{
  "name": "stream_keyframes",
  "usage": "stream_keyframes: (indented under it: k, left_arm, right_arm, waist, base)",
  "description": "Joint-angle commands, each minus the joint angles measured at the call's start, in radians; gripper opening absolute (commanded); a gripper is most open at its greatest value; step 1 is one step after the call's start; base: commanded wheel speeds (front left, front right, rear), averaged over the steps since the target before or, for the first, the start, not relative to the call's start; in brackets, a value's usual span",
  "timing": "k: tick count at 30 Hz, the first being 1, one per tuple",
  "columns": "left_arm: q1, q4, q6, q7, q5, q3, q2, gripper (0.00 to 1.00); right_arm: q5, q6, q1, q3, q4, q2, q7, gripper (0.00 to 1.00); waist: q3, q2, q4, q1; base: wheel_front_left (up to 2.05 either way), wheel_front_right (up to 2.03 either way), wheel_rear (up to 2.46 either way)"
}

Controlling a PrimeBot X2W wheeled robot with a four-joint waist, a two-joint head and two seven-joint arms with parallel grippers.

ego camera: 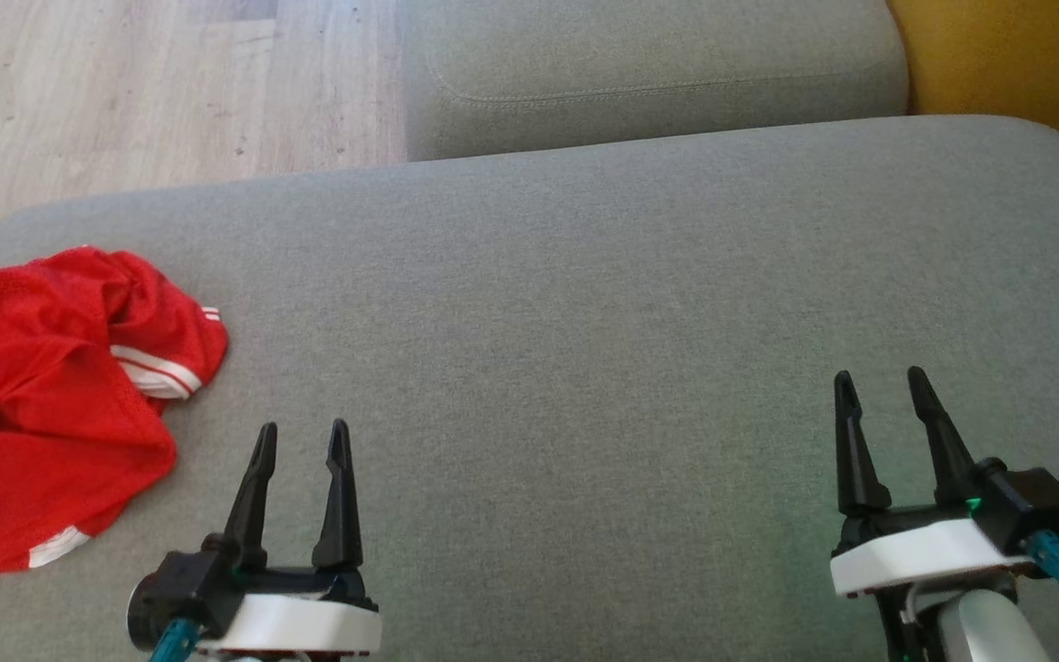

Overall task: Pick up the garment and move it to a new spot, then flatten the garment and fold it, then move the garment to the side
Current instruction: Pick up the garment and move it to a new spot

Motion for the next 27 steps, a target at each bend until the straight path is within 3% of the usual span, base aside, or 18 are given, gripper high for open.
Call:
stream_keyframes:
  k: [1,9,27]
  left_arm:
    - [-0.030,-0.026,0.006,-0.010,0.000,0.027,-0.002,1.00]
    - [-0.027,-0.017,0.020,-0.010,0.002,0.046,-0.002,1.00]
    - [-0.003,-0.012,0.025,-0.010,0.023,0.116,-0.002,1.00]
  right_arm:
    - [-0.004,0.008,-0.026,0.030,-0.027,-0.008,-0.011,1.00]
    - [0.033,0.008,-0.018,0.080,-0.015,-0.008,-0.011,1.00]
    - [0.071,0.008,0.002,0.159,-0.011,-0.008,-0.011,1.00]
  waist:
    - [0.000,0.0000,0.007,0.0000]
    - [-0.006,0.0000,0.070,0.0000]
    - [-0.040,0.0000,0.296,0.0000]
  base:
    - [0.00,0.00,0.00]
    - [0.00,0.00,0.00]
    - [0.00,0.00,0.00]
